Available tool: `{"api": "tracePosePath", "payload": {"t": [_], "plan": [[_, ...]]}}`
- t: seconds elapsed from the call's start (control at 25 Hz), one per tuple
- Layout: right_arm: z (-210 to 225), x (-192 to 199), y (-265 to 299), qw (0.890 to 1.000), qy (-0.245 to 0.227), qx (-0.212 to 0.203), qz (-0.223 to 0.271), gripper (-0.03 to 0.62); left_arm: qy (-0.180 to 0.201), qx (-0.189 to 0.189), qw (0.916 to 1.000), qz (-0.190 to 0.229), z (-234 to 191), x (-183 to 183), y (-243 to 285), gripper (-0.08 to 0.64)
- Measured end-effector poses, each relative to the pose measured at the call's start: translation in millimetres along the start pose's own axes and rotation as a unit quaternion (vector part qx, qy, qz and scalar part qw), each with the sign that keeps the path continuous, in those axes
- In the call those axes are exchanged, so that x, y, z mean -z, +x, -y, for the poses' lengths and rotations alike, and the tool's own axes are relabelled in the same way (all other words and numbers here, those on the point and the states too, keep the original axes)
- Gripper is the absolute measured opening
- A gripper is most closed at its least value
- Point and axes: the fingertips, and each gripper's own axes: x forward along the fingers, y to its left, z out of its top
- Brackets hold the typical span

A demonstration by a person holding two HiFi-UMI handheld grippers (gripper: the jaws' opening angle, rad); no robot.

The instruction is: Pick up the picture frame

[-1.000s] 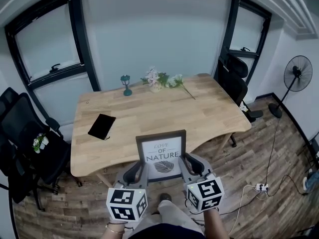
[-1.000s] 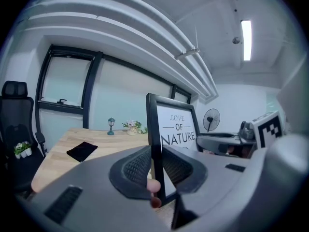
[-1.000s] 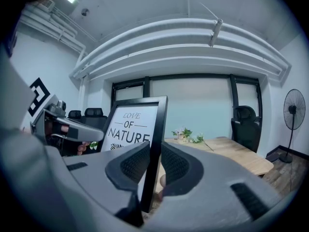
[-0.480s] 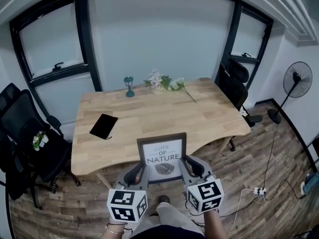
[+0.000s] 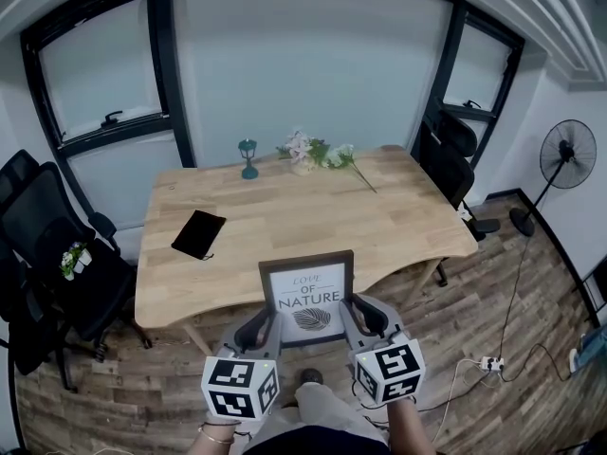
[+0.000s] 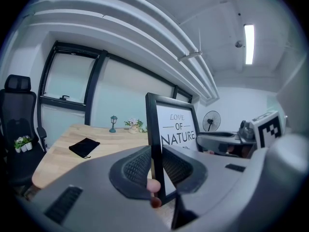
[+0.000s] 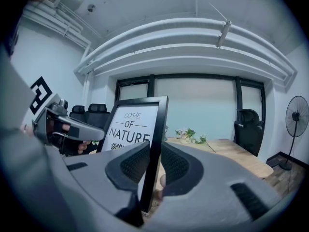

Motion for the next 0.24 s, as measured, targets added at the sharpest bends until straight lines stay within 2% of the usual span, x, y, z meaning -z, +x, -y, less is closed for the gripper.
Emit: {"api": "tracePosePath", "payload": {"t": [0.24], "plan": [[4.5, -1.2, -0.8, 1.000, 0.003, 0.003, 0.002, 0.072, 0.003, 0.006, 1.0000, -0.002, 3.3, -2.2, 3.1, 0.064]]}}
